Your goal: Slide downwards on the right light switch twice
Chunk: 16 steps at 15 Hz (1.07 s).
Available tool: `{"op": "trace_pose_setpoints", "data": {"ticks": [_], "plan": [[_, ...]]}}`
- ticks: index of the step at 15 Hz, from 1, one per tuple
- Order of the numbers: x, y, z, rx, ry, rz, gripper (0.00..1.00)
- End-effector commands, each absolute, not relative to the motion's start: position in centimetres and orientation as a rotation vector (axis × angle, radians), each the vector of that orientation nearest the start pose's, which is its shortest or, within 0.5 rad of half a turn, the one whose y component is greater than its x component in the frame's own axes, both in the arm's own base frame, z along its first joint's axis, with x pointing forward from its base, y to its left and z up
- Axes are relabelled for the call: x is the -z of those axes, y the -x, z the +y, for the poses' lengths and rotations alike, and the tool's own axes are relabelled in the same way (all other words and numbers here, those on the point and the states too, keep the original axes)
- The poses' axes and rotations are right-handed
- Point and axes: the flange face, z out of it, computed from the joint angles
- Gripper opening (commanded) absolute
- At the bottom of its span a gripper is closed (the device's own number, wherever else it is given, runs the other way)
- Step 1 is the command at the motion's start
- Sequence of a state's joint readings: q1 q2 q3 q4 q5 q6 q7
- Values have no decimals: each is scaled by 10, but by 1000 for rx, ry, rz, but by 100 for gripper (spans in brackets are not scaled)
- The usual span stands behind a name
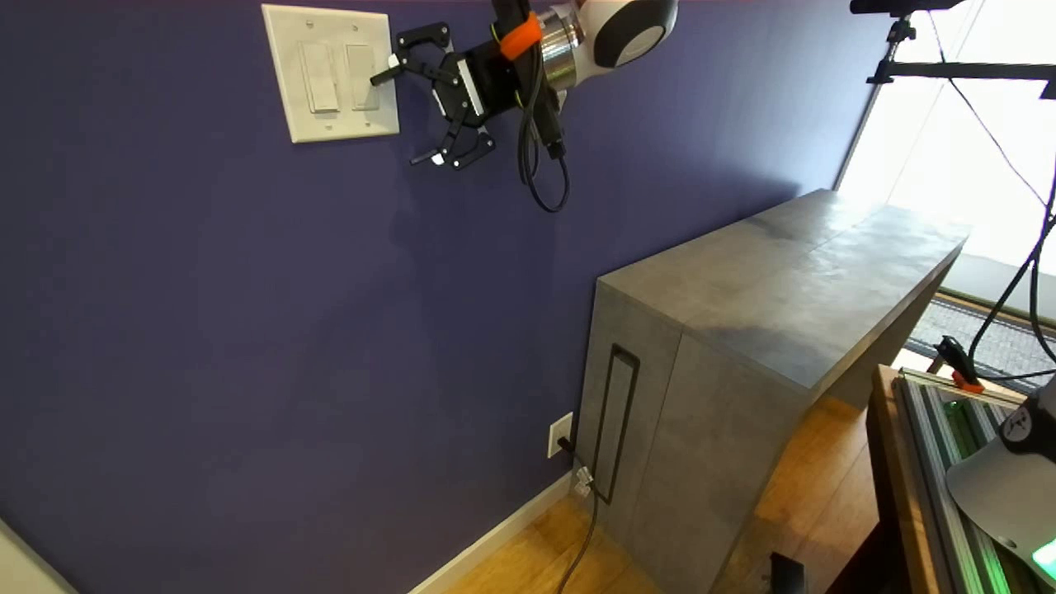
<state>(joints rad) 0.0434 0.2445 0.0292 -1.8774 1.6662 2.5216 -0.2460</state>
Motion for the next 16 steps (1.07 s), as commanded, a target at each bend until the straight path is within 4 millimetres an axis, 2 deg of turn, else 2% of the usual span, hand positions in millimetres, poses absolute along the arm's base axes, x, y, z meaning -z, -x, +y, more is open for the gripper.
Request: {"op": "trace_pose_setpoints", "data": {"ticks": [1, 4, 7, 9, 12, 16], "plan": [[-434, -645, 36, 451, 1709, 895, 100], [-448, -630, 37, 442, 1731, 879, 100], [-456, -611, 39, 397, 1831, 894, 100], [-459, -591, 46, 383, 1958, 907, 100], [-479, -556, 60, 417, 2110, 900, 100], [-496, -523, 61, 479, 2295, 889, 100]]}}
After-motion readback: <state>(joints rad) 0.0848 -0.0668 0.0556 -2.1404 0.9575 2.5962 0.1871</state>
